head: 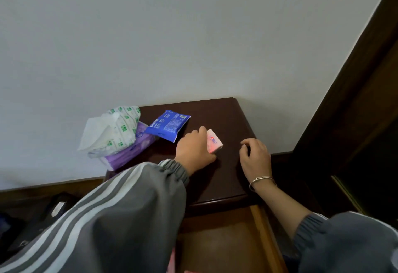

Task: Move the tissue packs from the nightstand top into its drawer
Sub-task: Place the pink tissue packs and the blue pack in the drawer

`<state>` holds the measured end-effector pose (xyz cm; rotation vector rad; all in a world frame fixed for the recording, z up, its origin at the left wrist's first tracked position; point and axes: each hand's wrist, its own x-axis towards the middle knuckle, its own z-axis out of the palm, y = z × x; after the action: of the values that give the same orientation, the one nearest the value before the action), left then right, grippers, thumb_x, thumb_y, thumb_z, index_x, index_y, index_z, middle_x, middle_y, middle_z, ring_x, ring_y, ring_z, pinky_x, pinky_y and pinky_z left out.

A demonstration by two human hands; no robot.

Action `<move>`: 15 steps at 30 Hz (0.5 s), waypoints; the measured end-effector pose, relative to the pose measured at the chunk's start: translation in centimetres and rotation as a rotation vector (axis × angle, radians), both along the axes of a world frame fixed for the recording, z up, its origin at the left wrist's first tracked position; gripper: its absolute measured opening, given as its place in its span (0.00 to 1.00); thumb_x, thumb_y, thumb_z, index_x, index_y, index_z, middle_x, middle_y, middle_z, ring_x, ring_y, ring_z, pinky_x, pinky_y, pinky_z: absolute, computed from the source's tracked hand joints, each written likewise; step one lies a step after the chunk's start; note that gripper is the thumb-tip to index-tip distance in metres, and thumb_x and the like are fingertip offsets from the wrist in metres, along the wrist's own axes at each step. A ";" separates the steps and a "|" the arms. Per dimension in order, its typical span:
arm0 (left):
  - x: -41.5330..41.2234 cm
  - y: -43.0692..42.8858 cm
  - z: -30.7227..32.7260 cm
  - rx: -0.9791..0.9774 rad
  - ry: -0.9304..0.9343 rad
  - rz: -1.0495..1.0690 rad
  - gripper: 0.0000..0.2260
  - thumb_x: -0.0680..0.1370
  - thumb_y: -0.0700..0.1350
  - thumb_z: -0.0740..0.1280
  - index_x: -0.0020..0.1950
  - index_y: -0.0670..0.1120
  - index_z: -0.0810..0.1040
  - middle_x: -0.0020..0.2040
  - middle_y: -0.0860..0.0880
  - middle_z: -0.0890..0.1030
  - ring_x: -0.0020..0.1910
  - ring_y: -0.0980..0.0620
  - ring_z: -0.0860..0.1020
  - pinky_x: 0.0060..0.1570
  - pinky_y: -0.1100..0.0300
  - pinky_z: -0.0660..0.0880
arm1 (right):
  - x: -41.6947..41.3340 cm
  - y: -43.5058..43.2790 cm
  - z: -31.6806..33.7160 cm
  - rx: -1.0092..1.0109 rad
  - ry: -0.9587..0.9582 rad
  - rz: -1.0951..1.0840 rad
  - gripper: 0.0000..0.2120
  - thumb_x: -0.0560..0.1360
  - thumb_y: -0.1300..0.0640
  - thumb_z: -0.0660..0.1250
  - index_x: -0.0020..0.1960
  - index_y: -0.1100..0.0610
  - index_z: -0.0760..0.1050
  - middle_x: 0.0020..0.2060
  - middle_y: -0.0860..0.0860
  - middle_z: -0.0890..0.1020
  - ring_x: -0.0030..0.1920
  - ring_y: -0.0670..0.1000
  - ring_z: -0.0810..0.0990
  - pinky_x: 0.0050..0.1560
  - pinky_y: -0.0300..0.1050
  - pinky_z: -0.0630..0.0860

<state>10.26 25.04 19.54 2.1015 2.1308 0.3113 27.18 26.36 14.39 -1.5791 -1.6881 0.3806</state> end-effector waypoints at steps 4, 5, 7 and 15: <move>-3.4 -6.0 0.6 0.186 -0.097 0.077 0.20 0.66 0.55 0.69 0.46 0.49 0.62 0.46 0.49 0.76 0.45 0.45 0.76 0.36 0.55 0.66 | -0.1 -0.7 0.9 0.052 -0.026 0.041 0.05 0.76 0.58 0.62 0.47 0.55 0.77 0.43 0.50 0.80 0.48 0.51 0.77 0.47 0.44 0.73; -4.6 -7.3 0.6 0.204 -0.116 0.099 0.20 0.65 0.56 0.69 0.46 0.49 0.63 0.45 0.50 0.76 0.44 0.46 0.76 0.36 0.55 0.66 | -0.6 -0.7 1.4 0.034 -0.009 0.046 0.05 0.75 0.56 0.63 0.46 0.55 0.77 0.40 0.48 0.80 0.45 0.50 0.78 0.43 0.41 0.72; -6.7 -9.5 0.2 0.197 -0.135 0.147 0.20 0.65 0.56 0.69 0.46 0.49 0.63 0.45 0.50 0.76 0.45 0.46 0.76 0.36 0.54 0.68 | -3.0 -0.4 2.8 -0.091 0.105 0.060 0.08 0.75 0.52 0.65 0.43 0.55 0.78 0.36 0.49 0.82 0.39 0.51 0.80 0.39 0.40 0.73; -9.6 -11.8 -2.7 0.165 -0.234 0.255 0.21 0.66 0.56 0.70 0.45 0.47 0.63 0.47 0.46 0.77 0.47 0.42 0.76 0.38 0.55 0.65 | -13.9 2.2 6.8 -1.005 0.657 0.165 0.35 0.74 0.44 0.67 0.69 0.67 0.62 0.57 0.64 0.78 0.50 0.57 0.82 0.41 0.46 0.79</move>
<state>0.63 13.22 16.86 1.7620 2.2943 0.7454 13.27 28.60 21.21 -1.6492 -1.1147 1.8213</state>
